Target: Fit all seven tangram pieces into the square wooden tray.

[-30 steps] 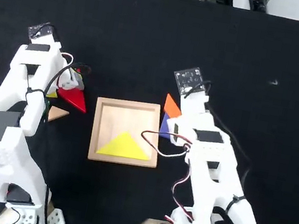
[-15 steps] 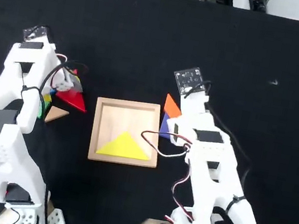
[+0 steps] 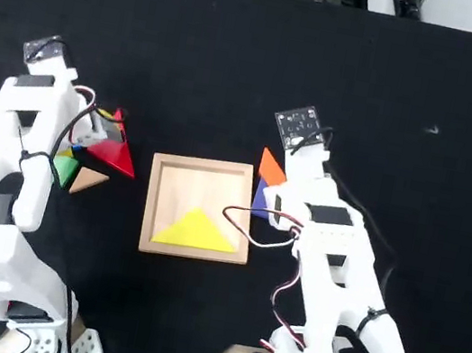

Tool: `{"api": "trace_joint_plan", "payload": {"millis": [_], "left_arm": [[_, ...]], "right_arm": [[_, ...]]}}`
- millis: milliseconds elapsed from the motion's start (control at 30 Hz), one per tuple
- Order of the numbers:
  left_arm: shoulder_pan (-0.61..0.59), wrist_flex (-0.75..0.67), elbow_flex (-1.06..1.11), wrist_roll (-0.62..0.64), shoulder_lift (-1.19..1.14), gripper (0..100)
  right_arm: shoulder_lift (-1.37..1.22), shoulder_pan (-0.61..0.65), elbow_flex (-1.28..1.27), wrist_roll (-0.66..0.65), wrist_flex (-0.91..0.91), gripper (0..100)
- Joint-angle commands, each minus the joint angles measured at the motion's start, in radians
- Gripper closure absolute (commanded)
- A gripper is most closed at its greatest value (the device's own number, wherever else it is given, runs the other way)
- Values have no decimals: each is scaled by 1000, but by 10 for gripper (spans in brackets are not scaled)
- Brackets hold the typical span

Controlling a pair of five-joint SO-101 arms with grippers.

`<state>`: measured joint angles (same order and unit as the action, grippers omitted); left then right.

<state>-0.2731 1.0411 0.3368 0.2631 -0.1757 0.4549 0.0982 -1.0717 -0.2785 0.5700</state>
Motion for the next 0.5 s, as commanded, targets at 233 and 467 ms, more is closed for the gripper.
{"api": "trace_joint_plan", "payload": {"millis": [233,467], "left_arm": [[1,54,-183,-31,-161,690],[33,132,-334,-29,-282,694]], "right_arm": [[38,17,4,-9,-9,986],[38,17,4,-9,-9,986]]}}
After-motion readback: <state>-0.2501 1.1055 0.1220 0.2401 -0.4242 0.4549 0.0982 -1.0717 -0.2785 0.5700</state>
